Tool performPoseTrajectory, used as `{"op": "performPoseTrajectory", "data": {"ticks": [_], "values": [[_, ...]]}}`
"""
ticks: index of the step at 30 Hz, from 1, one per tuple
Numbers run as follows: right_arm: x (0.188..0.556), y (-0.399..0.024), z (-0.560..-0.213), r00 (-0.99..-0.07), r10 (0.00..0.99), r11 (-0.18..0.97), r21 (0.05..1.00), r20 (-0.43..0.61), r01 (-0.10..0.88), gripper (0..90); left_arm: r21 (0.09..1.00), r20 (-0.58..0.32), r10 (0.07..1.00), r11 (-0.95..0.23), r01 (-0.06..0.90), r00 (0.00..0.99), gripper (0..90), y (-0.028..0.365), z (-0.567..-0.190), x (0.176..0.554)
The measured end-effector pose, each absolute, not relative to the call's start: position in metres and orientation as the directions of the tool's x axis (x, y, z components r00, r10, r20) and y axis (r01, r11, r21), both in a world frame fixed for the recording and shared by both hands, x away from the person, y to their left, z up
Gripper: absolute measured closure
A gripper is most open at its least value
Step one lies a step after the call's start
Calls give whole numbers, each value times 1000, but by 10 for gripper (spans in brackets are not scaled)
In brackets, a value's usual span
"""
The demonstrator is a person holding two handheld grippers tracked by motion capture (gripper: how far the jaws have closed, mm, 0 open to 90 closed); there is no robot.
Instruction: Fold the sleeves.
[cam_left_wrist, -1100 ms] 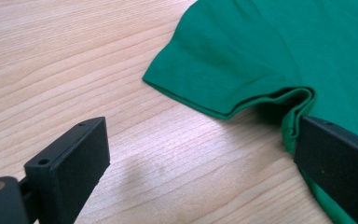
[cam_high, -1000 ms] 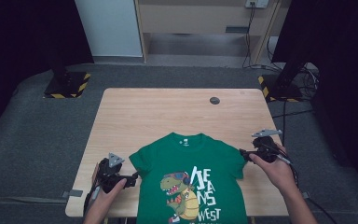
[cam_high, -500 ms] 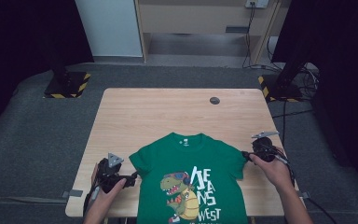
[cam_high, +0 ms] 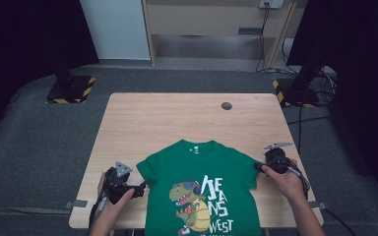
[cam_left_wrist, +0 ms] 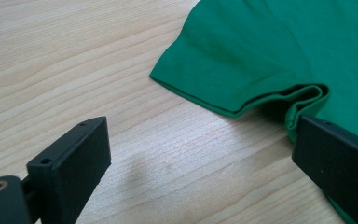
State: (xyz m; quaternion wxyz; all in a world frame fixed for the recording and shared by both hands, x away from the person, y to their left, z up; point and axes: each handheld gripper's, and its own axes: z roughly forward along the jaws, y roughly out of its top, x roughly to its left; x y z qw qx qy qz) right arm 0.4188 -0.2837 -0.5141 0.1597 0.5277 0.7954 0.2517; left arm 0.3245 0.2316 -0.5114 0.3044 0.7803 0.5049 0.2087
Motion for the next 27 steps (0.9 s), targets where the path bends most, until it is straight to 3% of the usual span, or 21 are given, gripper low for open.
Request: {"op": "performPoseTrajectory", "data": {"ticks": [6,11,15,27], "values": [[416,-284,-515,-391,920,306,583,22,753,471,680,24,913,-314,663,407,38,230,-513,325],[413,-279,-514,-427,903,327,585,36,742,703,681,26,912,-316,660,410,39,229,-512,324],[412,-274,-512,-455,890,357,580,28,733,830,682,29,911,-318,658,411,41,229,-512,324],[404,-260,-473,-516,856,377,629,45,680,857,684,28,913,-314,659,406,42,230,-511,325]]}}
